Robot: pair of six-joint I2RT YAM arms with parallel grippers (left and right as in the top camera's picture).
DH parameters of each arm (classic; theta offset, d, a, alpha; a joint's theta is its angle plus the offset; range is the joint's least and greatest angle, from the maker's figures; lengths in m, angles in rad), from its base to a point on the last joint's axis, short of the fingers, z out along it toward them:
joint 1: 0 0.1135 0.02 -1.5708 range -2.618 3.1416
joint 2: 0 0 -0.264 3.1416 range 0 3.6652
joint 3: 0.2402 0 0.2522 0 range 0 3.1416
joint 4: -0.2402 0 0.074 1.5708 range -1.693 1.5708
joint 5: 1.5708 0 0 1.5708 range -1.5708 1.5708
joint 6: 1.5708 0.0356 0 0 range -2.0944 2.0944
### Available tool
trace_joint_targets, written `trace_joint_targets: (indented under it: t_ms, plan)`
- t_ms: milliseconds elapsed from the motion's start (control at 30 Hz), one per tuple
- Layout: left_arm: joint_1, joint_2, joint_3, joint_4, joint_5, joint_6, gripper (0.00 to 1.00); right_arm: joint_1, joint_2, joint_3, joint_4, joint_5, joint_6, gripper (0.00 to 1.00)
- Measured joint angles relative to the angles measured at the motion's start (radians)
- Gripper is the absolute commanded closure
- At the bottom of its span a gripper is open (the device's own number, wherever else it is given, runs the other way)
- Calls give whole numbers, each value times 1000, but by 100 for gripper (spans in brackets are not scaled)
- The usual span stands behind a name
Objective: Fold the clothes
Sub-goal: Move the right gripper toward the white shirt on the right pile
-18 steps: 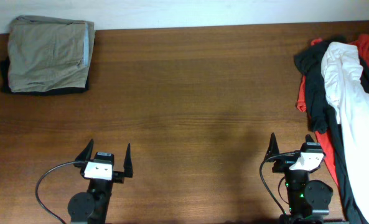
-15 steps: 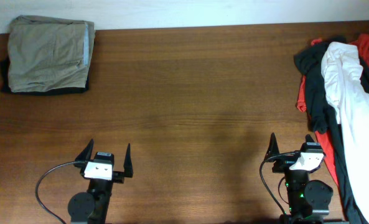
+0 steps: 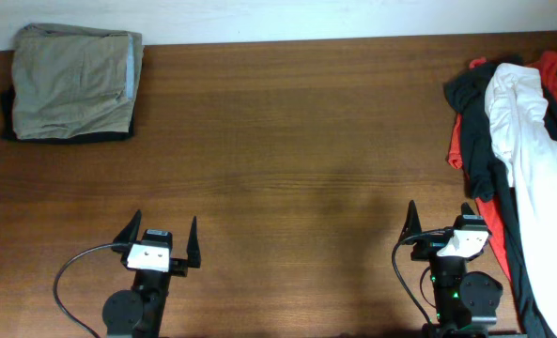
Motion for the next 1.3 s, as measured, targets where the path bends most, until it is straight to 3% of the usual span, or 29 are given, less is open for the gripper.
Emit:
trace_joint_targets:
  t_ms: [1100,1167,1300]
  plan:
    - [0,0,0,0,0,0,1,0,0,0,8,0,0,2]
    - [0,0,0,0,0,0,1,0,0,0,100,-56,53,1]
    - [0,0,0,0,0,0,1,0,-1,0,182,-277,300,1]
